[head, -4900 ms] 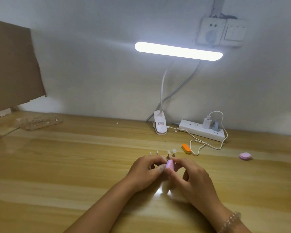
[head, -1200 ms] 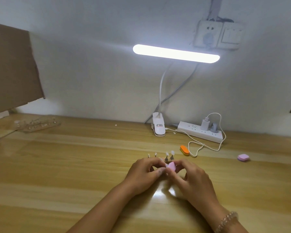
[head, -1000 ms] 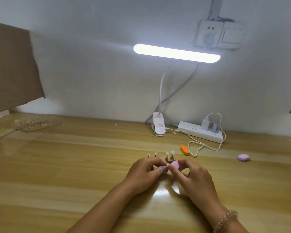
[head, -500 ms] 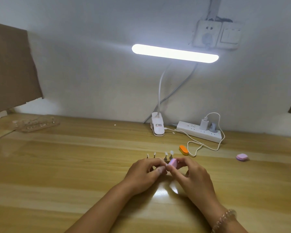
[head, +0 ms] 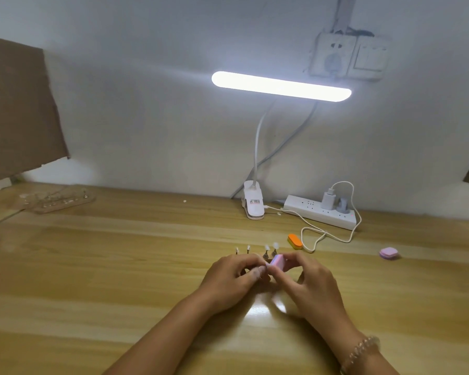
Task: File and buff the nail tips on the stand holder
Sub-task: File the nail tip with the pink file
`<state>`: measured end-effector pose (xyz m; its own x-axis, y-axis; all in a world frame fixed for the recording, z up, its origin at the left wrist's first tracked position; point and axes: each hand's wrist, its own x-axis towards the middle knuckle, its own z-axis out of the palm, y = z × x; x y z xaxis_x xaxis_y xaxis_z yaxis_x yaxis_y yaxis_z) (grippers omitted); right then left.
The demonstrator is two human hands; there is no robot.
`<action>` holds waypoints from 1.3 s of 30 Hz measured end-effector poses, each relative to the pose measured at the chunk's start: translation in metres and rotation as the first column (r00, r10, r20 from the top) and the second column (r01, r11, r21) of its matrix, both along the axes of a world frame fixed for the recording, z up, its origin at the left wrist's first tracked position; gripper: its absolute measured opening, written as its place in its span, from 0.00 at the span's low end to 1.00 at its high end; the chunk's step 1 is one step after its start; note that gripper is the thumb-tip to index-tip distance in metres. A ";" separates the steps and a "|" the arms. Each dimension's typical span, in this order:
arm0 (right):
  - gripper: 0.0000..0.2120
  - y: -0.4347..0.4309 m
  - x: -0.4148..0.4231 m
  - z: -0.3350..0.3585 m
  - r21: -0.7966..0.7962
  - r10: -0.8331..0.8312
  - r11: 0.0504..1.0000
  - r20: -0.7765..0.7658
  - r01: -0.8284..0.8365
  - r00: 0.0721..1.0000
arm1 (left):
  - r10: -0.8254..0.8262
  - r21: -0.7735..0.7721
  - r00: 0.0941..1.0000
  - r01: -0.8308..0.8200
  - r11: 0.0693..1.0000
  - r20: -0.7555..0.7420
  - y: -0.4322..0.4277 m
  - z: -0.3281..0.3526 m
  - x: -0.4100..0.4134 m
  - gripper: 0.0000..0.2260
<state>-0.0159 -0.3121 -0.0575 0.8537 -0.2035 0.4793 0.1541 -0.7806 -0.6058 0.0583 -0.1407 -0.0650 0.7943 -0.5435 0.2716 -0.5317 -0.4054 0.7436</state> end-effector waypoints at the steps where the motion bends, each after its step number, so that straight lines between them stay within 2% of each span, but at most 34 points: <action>1: 0.12 0.000 0.000 0.000 0.001 -0.011 1.000 0.008 0.011 1.000 | -0.004 0.003 1.000 0.004 1.000 0.001 0.000 0.000 -0.001 0.08; 4: 0.13 0.006 -0.005 -0.002 -0.117 0.072 0.990 -0.005 -0.073 0.997 | -0.013 0.006 1.000 0.013 1.000 0.006 0.002 0.000 -0.001 0.07; 6: 0.13 0.006 -0.004 -0.001 -0.063 0.075 0.995 -0.011 -0.076 0.997 | -0.003 -0.003 1.000 0.003 1.000 0.006 0.001 0.000 -0.001 0.07; 8: 0.13 0.002 -0.001 -0.001 -0.027 0.007 1.000 0.008 -0.007 1.000 | -0.001 -0.006 1.000 0.001 1.000 0.003 0.000 0.000 -0.001 0.07; 11: 0.14 0.006 -0.005 -0.002 -0.151 0.049 0.987 0.003 -0.048 0.999 | -0.006 -0.002 1.000 0.006 1.000 0.016 0.001 -0.001 -0.001 0.08; 13: 0.14 0.007 -0.005 0.000 -0.112 0.074 0.991 -0.013 -0.075 0.997 | 0.001 -0.016 1.000 -0.001 1.000 0.018 0.001 -0.001 0.000 0.08; 15: 0.12 0.003 -0.002 0.000 -0.054 0.018 0.998 0.003 -0.018 1.000 | 0.004 -0.011 1.000 -0.004 1.000 0.028 0.000 0.000 -0.001 0.11; 17: 0.12 0.003 -0.003 -0.002 -0.135 -0.010 0.991 0.021 0.013 1.000 | 0.005 -0.007 1.000 -0.005 1.000 0.027 0.000 0.000 -0.002 0.10; 19: 0.15 0.009 -0.008 -0.003 -0.226 0.049 0.973 0.031 -0.041 0.998 | -0.002 -0.022 1.000 0.002 1.000 0.015 0.001 0.000 -0.002 0.07; 21: 0.15 0.010 -0.007 -0.002 -0.177 0.066 0.982 0.018 -0.062 0.998 | -0.004 -0.024 1.000 0.004 1.000 0.011 0.001 0.000 -0.001 0.07; 23: 0.13 0.005 -0.003 -0.001 -0.099 0.004 0.995 0.027 -0.001 1.000 | -0.009 -0.012 1.000 0.009 1.000 0.022 0.000 0.000 -0.002 0.07; 27: 0.17 0.011 -0.007 -0.002 -0.213 0.071 0.975 0.052 -0.058 0.996 | -0.016 -0.010 1.000 0.016 1.000 0.005 0.001 0.000 -0.003 0.07; 31: 0.12 0.003 -0.002 0.000 -0.081 -0.012 0.997 0.032 0.014 0.999 | -0.012 -0.013 1.000 0.012 1.000 0.014 0.001 -0.002 -0.002 0.08; 35: 0.15 0.009 -0.007 -0.003 -0.167 0.085 0.983 0.019 -0.081 0.996 | -0.008 -0.028 1.000 0.008 1.000 -0.004 0.001 -0.002 -0.001 0.07; 39: 0.11 0.001 -0.001 0.000 -0.058 0.005 0.998 0.012 -0.004 1.000 | -0.008 -0.031 1.000 0.008 0.999 0.014 -0.001 -0.003 0.000 0.06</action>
<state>-0.0169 -0.3109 -0.0577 0.8487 -0.1712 0.5003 0.1649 -0.8133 -0.5580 0.0582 -0.1417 -0.0679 0.7858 -0.5411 0.2996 -0.5455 -0.3780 0.7480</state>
